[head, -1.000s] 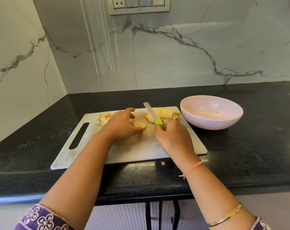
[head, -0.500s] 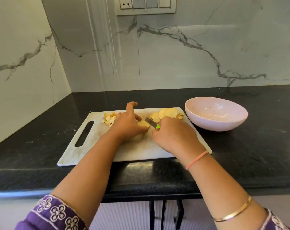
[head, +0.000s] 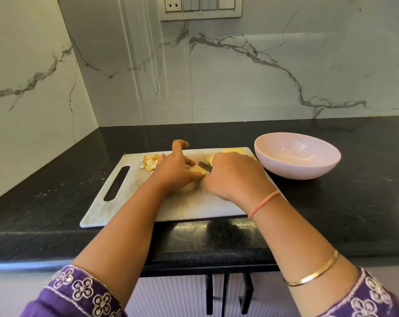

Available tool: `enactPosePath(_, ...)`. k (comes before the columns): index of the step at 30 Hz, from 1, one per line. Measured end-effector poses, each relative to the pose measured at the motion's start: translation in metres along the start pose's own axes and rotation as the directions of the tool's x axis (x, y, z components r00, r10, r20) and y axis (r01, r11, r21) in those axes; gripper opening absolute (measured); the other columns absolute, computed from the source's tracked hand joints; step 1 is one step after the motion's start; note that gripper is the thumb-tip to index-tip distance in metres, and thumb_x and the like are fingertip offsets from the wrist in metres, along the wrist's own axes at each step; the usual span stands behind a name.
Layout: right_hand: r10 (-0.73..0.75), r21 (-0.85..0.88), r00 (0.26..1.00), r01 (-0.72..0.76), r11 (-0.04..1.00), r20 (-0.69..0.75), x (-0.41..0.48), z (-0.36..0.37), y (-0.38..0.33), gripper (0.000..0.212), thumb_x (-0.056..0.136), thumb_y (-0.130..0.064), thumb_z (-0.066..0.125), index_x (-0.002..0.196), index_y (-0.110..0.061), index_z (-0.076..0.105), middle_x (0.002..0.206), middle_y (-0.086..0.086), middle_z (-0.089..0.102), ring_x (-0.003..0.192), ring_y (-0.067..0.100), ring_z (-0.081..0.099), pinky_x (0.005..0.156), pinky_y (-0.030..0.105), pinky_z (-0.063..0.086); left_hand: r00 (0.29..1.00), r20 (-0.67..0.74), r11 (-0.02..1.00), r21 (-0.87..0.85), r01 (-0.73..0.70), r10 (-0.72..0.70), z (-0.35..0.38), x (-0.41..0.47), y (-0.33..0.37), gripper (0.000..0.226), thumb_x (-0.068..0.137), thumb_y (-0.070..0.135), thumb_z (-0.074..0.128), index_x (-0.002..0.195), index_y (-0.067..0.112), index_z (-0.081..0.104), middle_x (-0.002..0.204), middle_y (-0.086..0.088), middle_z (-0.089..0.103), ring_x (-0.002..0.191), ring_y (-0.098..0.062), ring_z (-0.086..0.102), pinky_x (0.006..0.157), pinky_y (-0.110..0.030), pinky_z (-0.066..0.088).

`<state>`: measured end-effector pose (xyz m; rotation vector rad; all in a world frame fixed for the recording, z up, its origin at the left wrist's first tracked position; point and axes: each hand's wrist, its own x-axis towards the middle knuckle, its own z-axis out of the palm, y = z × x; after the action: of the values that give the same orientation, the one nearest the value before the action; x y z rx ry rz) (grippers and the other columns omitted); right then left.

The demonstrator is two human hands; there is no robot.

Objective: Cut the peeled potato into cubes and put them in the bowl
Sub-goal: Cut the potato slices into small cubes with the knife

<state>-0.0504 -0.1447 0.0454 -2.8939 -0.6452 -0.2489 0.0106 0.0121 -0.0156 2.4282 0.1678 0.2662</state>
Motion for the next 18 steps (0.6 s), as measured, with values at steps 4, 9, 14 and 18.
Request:
enactPosePath(4, -0.046, -0.033, 0.998, 0.045, 0.998, -0.034, -0.016, -0.001, 0.0, 0.016, 0.094, -0.024, 0.044, 0.08, -0.016, 0.041, 0.067, 0.001, 0.041, 0.065, 0.019, 0.044, 0.049, 0.023, 0.029, 1.0, -0.005, 1.0, 0.008, 0.011, -0.011, -0.002, -0.002, 0.001, 0.078, 0.074, 0.036, 0.079, 0.128, 0.032, 0.023, 0.098, 0.012, 0.056, 0.109, -0.02, 0.056, 0.108, -0.048, 0.038)
enactPosePath(9, -0.058, -0.015, 0.998, 0.058, 0.998, -0.028, -0.038, 0.004, 0.0, 0.018, 0.095, -0.026, 0.044, 0.079, -0.019, 0.041, 0.065, -0.001, 0.041, 0.065, 0.018, 0.046, 0.052, 0.027, 0.031, 1.0, -0.007, 1.0, 0.014, 0.016, -0.015, -0.001, -0.004, 0.001, 0.076, 0.075, 0.036, 0.079, 0.127, 0.031, 0.024, 0.098, 0.012, 0.057, 0.107, -0.019, 0.057, 0.109, -0.048, 0.037)
enactPosePath(14, -0.048, -0.013, 0.999, 0.047, 0.999, -0.02, -0.054, -0.004, 0.001, 0.035, 0.095, -0.029, 0.044, 0.064, -0.02, 0.031, 0.064, -0.004, 0.039, 0.054, 0.01, 0.035, 0.046, 0.025, 0.021, 1.0, -0.003, 1.0, 0.016, 0.008, -0.008, -0.002, -0.004, -0.001, 0.071, 0.076, 0.033, 0.078, 0.123, 0.032, 0.026, 0.098, 0.012, 0.058, 0.109, -0.02, 0.057, 0.109, -0.048, 0.037)
enactPosePath(18, -0.001, 0.032, 0.997, 0.004, 0.999, -0.078, -0.053, -0.012, 0.007, 0.033, 0.093, -0.029, 0.042, 0.063, -0.022, 0.032, 0.064, -0.004, 0.039, 0.054, 0.01, 0.035, 0.045, 0.026, 0.022, 1.0, 0.009, 0.999, 0.034, -0.007, 0.007, -0.003, -0.006, 0.001, 0.068, 0.078, 0.035, 0.076, 0.125, 0.03, 0.027, 0.105, 0.009, 0.062, 0.105, -0.017, 0.058, 0.104, -0.042, 0.043)
